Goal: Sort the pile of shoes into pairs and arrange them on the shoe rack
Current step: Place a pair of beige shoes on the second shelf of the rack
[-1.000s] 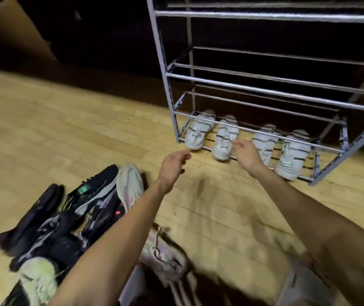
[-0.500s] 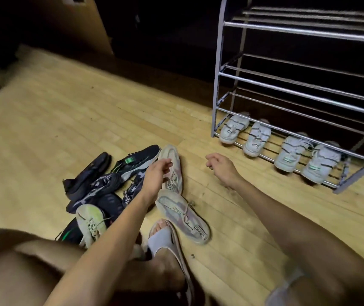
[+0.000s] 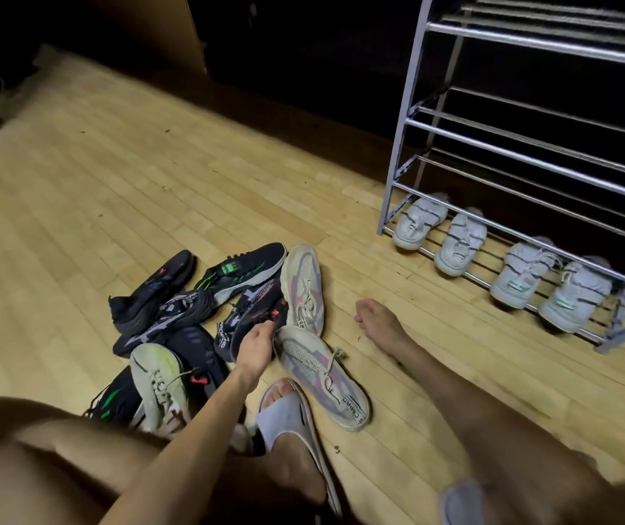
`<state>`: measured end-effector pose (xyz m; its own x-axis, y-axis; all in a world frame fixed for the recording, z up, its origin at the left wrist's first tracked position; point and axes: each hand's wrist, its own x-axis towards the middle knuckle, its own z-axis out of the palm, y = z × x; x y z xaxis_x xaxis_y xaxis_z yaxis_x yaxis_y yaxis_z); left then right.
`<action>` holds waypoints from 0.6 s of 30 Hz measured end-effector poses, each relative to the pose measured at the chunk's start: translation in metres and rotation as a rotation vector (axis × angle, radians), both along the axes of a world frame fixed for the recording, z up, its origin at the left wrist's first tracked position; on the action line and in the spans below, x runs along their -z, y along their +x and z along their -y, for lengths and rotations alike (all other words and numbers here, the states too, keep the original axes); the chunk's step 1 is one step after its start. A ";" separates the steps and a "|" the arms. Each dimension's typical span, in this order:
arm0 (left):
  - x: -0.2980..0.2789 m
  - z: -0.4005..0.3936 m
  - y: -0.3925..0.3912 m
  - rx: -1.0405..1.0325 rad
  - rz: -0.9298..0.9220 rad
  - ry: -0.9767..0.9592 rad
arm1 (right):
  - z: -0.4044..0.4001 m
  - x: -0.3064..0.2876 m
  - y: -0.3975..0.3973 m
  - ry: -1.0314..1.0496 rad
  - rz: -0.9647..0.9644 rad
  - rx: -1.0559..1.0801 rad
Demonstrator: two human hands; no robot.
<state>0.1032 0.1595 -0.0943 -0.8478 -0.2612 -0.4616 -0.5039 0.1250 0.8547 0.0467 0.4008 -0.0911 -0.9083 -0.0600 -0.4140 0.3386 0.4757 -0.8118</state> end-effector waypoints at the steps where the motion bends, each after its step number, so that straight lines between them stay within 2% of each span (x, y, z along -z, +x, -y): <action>1: 0.005 0.000 -0.001 -0.002 0.006 -0.002 | 0.002 0.003 0.001 0.002 0.014 -0.004; 6: 0.015 -0.001 -0.005 -0.094 0.045 -0.022 | 0.007 0.019 0.009 0.065 0.092 -0.103; 12: 0.029 -0.011 0.002 -0.109 0.168 0.083 | 0.013 0.047 0.021 0.122 0.157 -0.176; 15: 0.035 -0.022 0.011 -0.144 0.212 0.212 | 0.014 0.051 0.023 0.138 0.177 -0.183; 18: 0.038 -0.028 0.014 -0.120 0.263 0.193 | 0.016 0.055 0.029 0.184 0.212 -0.244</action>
<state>0.1176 0.1873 -0.1328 -0.6617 -0.2383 -0.7109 -0.7115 -0.0998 0.6956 0.0761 0.3843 -0.1456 -0.7692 -0.1715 -0.6156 0.3489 0.6944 -0.6294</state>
